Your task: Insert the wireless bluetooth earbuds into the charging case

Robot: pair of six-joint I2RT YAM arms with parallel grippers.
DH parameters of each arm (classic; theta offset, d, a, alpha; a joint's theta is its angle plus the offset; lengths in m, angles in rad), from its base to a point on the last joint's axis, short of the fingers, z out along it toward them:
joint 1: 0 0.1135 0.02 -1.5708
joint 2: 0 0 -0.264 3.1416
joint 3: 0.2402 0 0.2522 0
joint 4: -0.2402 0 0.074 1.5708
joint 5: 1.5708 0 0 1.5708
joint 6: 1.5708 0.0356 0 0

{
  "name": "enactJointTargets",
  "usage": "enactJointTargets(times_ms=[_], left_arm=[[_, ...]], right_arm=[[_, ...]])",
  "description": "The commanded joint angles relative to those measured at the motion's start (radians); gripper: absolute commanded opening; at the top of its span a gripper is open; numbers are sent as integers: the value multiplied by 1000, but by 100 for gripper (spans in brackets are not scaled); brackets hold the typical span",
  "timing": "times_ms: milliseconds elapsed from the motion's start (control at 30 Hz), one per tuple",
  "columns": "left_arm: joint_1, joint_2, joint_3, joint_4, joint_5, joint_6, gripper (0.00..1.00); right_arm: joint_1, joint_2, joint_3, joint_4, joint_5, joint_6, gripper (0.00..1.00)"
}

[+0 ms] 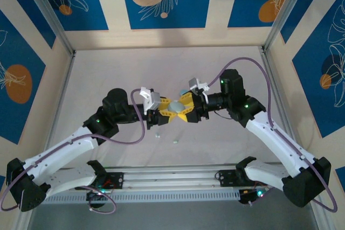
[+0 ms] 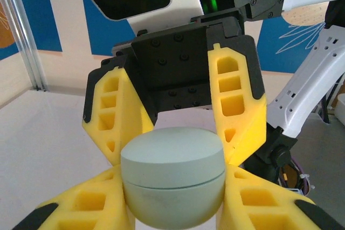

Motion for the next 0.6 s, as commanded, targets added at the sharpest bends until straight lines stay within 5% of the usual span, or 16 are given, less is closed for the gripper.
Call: enactJointTargets(times_ms=[0, 567], left_arm=[[-13, -8, 11, 35, 93, 32, 25], [-13, -19, -65, 182, 14, -24, 25]], right_arm=[[-42, 14, 45, 45, 51, 111, 56], [-68, 79, 153, -74, 190, 296, 63]])
